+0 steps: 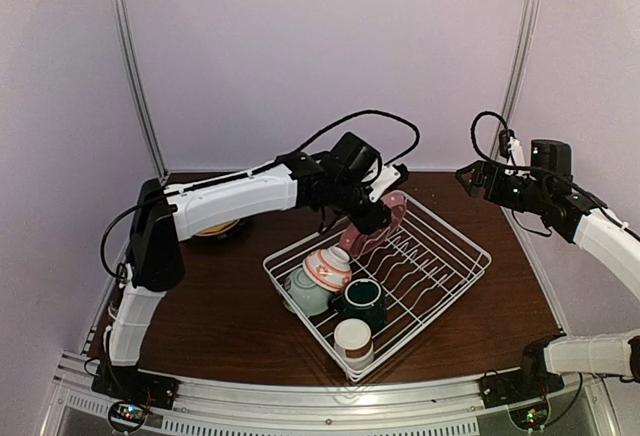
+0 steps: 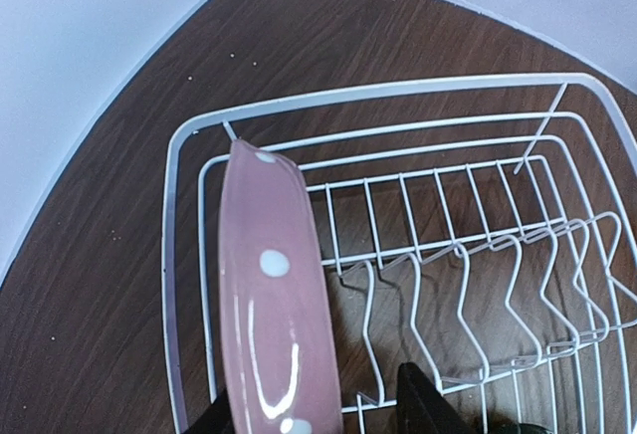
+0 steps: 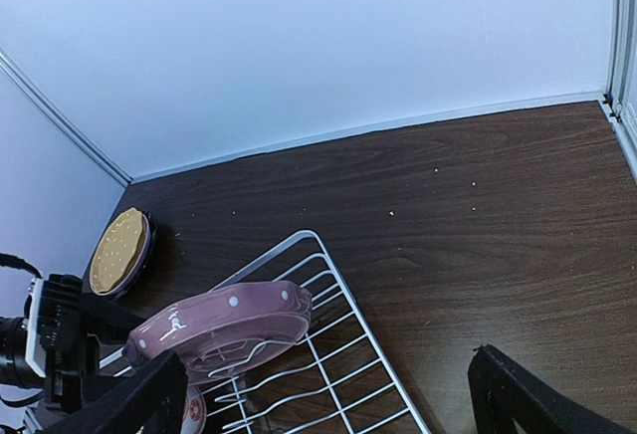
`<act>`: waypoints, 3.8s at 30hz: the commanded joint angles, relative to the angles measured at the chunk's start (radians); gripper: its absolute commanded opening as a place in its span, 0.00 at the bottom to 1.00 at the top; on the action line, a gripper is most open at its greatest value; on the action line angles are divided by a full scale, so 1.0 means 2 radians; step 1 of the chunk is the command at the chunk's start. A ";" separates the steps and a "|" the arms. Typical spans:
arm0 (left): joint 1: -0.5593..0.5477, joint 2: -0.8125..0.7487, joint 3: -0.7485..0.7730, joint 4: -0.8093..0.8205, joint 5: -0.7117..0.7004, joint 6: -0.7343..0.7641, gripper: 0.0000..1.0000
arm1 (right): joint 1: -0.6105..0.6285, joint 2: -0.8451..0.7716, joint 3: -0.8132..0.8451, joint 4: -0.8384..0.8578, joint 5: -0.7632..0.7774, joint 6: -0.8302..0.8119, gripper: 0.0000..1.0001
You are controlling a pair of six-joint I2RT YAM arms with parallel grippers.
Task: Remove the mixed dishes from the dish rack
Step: Grab the plate from the dish rack, then place the plate on the plate.
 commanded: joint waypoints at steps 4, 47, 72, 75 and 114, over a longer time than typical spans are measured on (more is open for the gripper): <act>0.000 0.033 0.035 -0.017 -0.045 -0.001 0.32 | 0.003 -0.003 -0.010 0.006 0.005 -0.003 1.00; 0.080 -0.198 0.004 0.063 0.082 -0.084 0.00 | 0.003 -0.015 -0.007 -0.005 0.008 -0.007 1.00; 0.193 -0.246 -0.200 -0.036 -0.391 -0.029 0.00 | 0.003 -0.003 -0.009 0.008 0.001 -0.001 1.00; 0.204 -0.224 -0.204 -0.036 -0.401 -0.030 0.00 | 0.003 -0.004 -0.009 0.007 0.001 -0.001 1.00; 0.249 -0.032 -0.161 -0.001 -0.444 -0.032 0.33 | 0.003 0.000 -0.003 0.004 0.001 0.002 1.00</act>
